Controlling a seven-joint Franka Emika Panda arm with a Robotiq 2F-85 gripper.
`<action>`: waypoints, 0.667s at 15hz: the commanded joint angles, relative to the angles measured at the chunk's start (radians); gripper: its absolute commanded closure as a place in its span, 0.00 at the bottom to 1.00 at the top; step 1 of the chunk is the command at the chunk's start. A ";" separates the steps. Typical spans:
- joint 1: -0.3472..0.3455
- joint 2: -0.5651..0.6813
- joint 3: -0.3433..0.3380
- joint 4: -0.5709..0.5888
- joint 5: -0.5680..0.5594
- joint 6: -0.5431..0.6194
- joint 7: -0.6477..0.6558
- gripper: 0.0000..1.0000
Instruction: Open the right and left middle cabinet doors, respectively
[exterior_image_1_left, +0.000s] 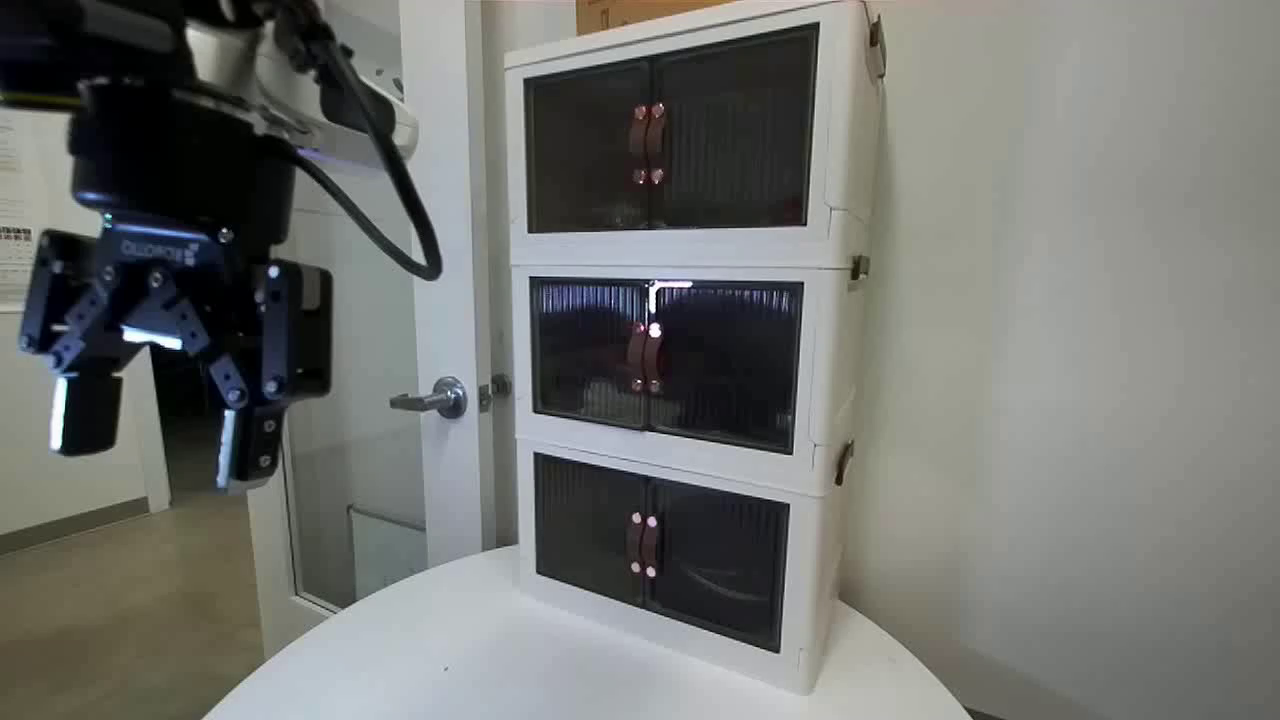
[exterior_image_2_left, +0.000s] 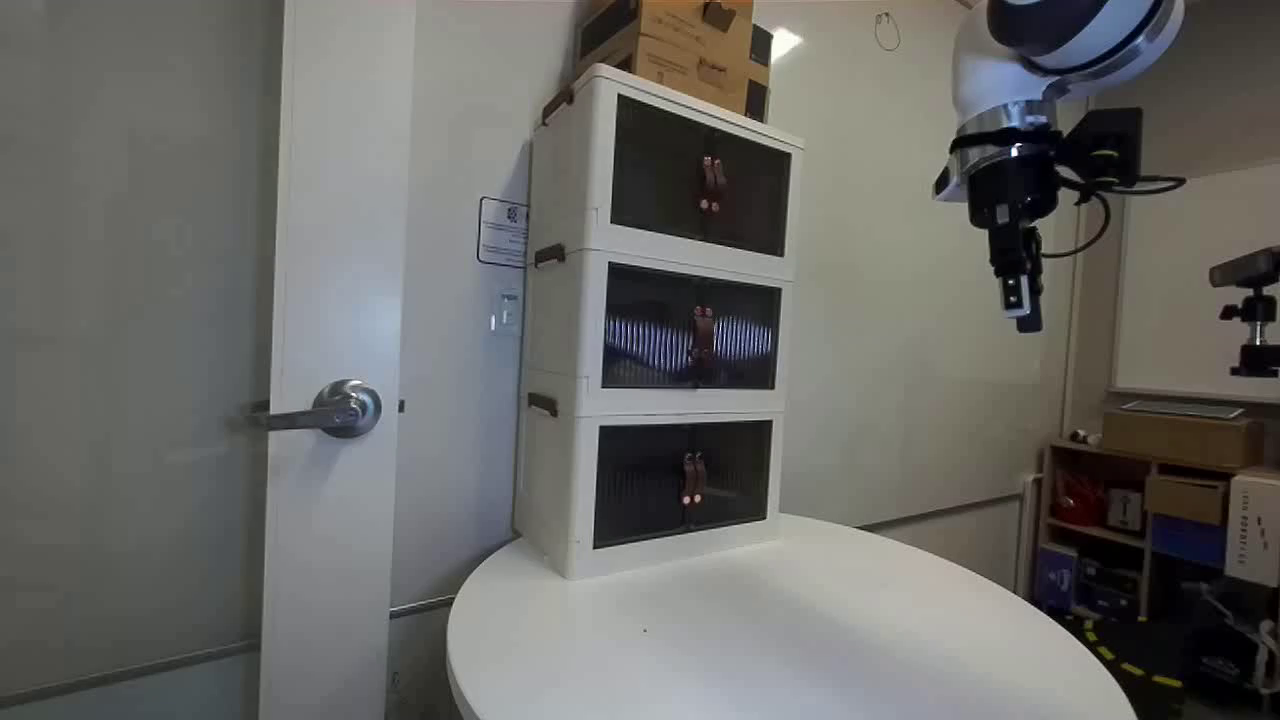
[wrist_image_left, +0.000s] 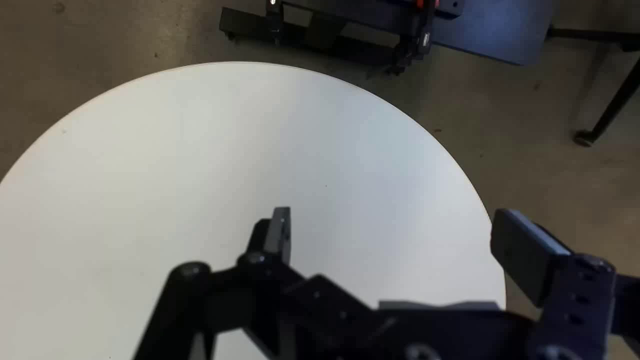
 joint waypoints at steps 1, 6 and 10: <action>-0.002 0.001 0.002 0.002 0.001 -0.002 0.000 0.00; -0.002 0.001 0.002 0.002 0.001 -0.002 0.000 0.00; -0.012 0.086 0.068 0.080 0.048 0.167 0.276 0.00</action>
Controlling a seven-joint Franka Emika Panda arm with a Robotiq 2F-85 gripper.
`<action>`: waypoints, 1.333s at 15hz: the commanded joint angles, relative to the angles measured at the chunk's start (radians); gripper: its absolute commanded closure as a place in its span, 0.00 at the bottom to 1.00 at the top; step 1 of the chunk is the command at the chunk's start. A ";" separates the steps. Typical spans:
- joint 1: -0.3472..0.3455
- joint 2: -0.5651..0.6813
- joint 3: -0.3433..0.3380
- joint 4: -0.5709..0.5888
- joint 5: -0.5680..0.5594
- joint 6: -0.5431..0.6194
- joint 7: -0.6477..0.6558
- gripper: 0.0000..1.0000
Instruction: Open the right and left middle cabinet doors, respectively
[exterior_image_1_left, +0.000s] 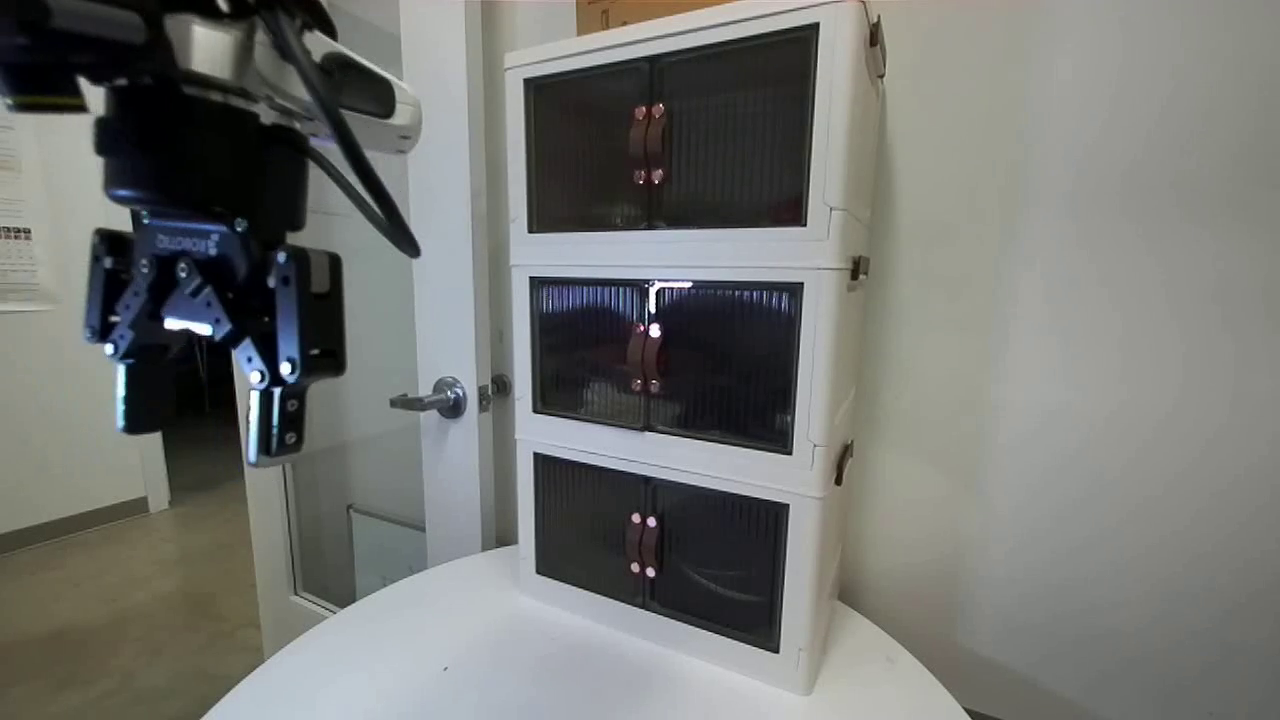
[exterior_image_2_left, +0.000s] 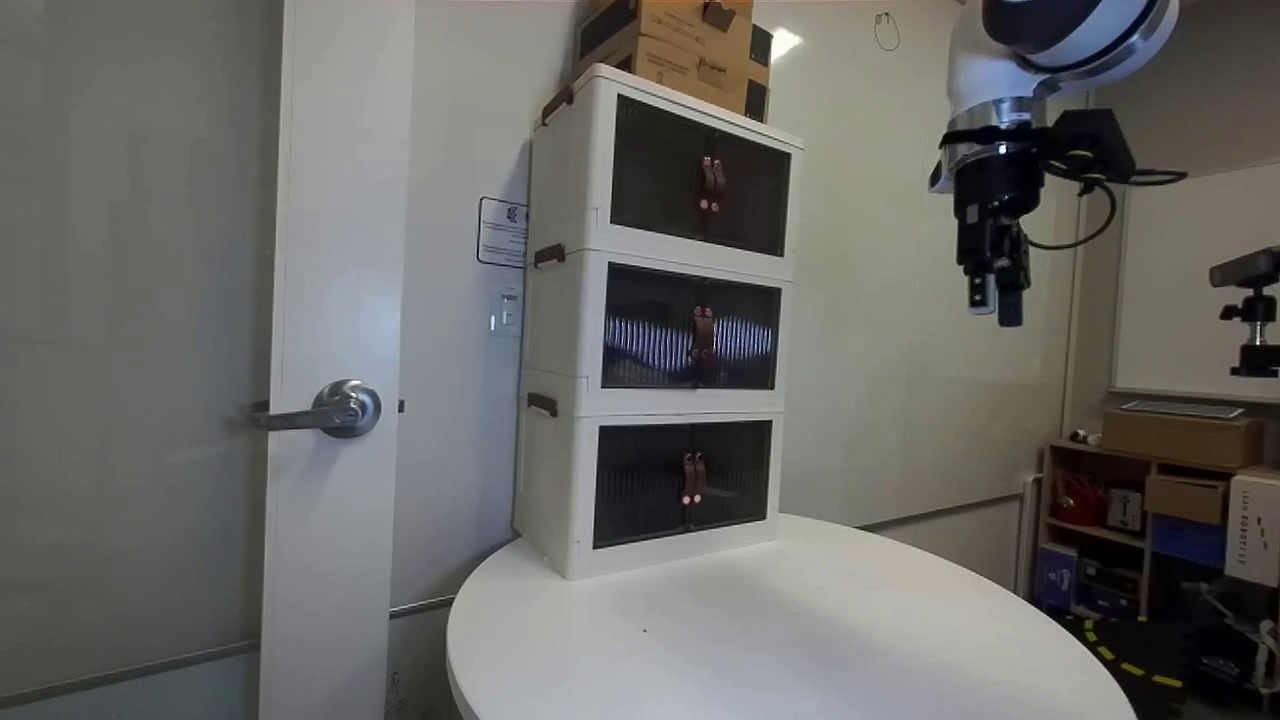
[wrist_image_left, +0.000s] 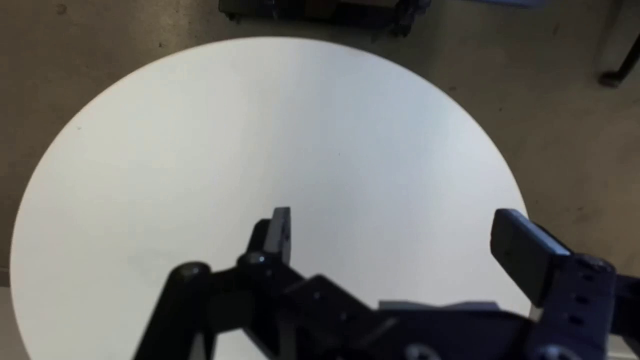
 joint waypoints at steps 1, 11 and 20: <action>-0.002 0.114 0.066 0.102 0.042 0.147 0.200 0.00; 0.026 0.606 0.187 0.485 -0.406 0.613 0.938 0.00; 0.265 0.917 -0.014 0.811 -0.942 0.574 1.609 0.00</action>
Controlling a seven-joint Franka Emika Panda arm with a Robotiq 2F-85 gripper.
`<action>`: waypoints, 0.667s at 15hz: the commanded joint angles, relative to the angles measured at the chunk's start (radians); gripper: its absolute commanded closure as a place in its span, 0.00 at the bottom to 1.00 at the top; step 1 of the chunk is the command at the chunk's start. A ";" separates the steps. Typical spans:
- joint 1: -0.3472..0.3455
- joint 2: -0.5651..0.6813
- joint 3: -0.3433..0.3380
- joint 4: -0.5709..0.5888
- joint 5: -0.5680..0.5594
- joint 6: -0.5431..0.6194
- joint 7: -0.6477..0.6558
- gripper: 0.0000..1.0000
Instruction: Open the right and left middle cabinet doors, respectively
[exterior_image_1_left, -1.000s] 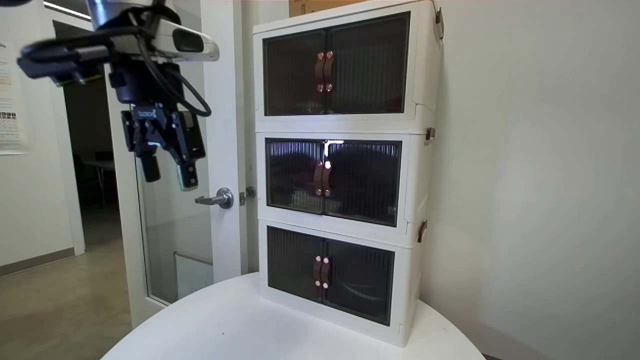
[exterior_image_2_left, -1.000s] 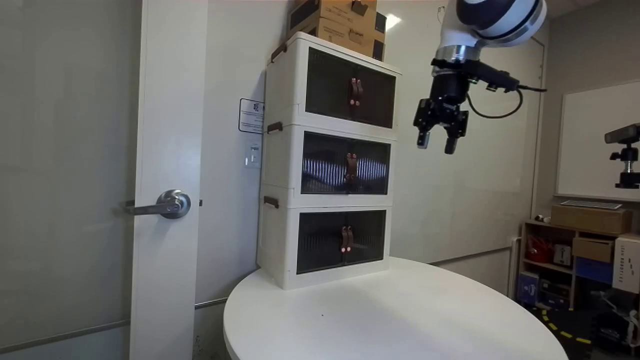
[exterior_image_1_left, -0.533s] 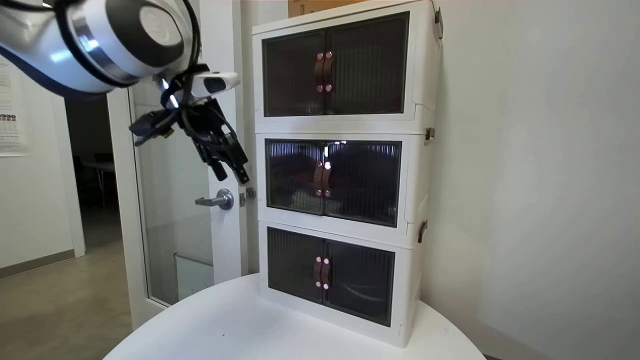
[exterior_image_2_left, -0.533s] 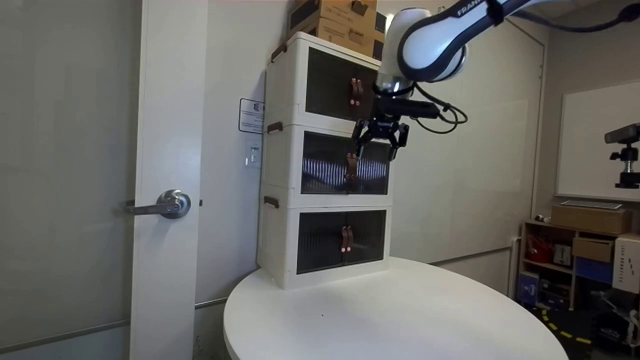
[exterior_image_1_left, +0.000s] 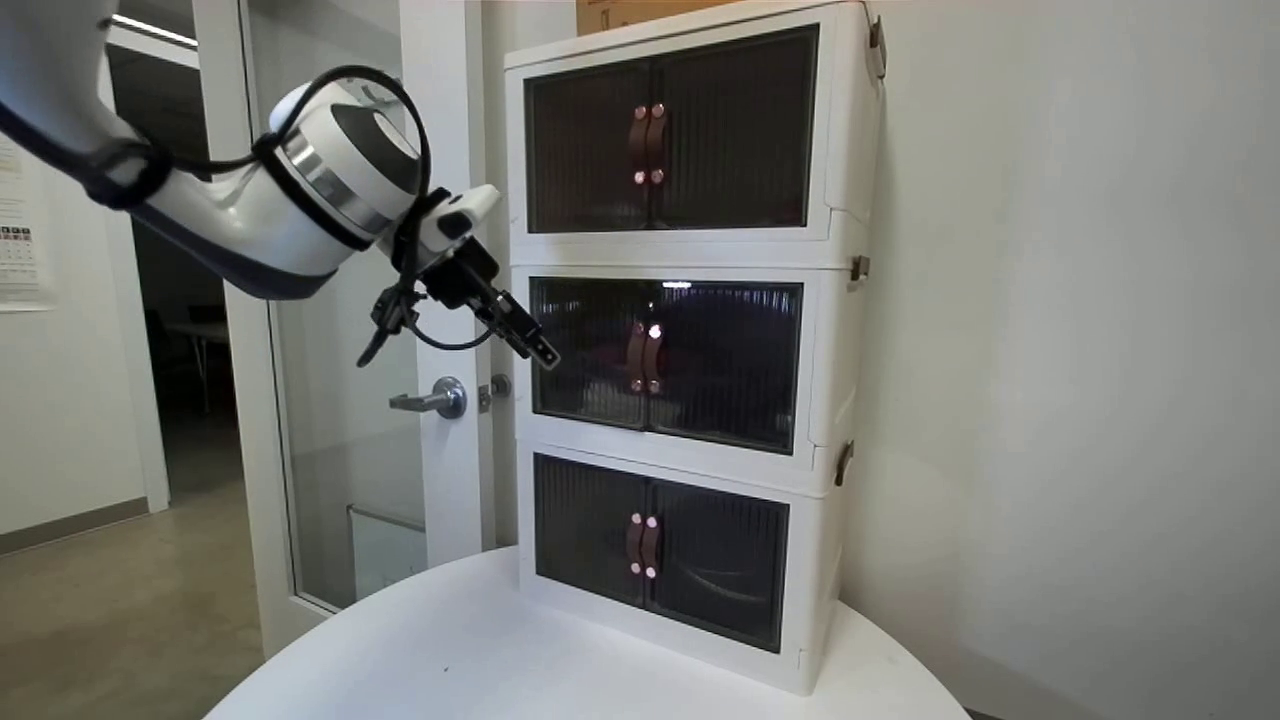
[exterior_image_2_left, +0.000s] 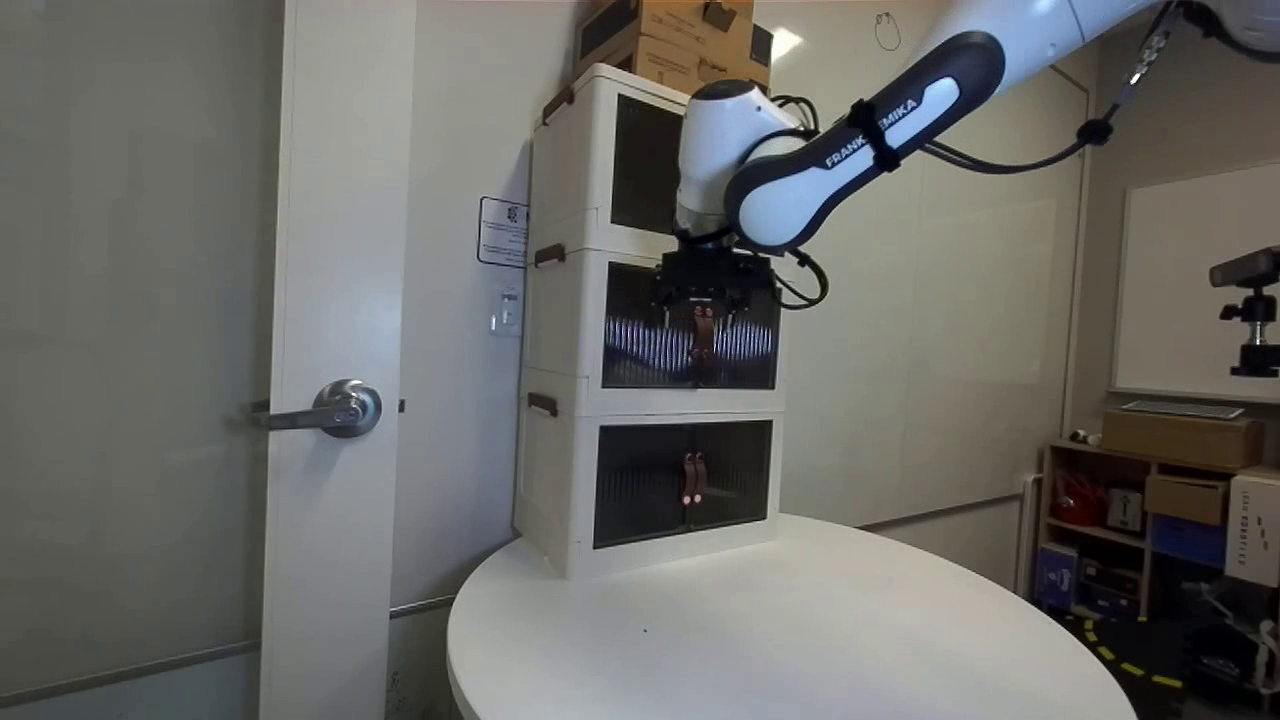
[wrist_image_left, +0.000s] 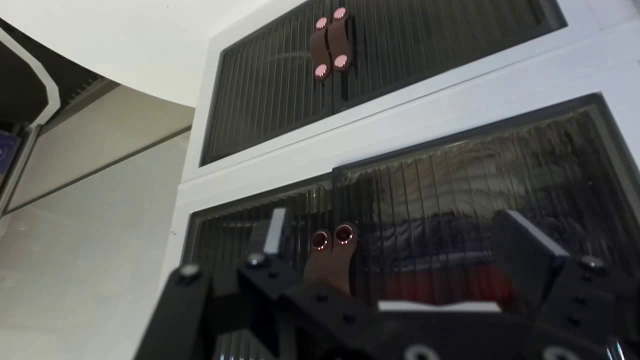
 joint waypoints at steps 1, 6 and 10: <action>0.088 0.116 -0.073 0.136 -0.199 -0.068 0.234 0.00; 0.064 0.126 -0.036 0.130 -0.312 -0.132 0.335 0.00; 0.063 0.135 -0.041 0.150 -0.327 -0.143 0.348 0.00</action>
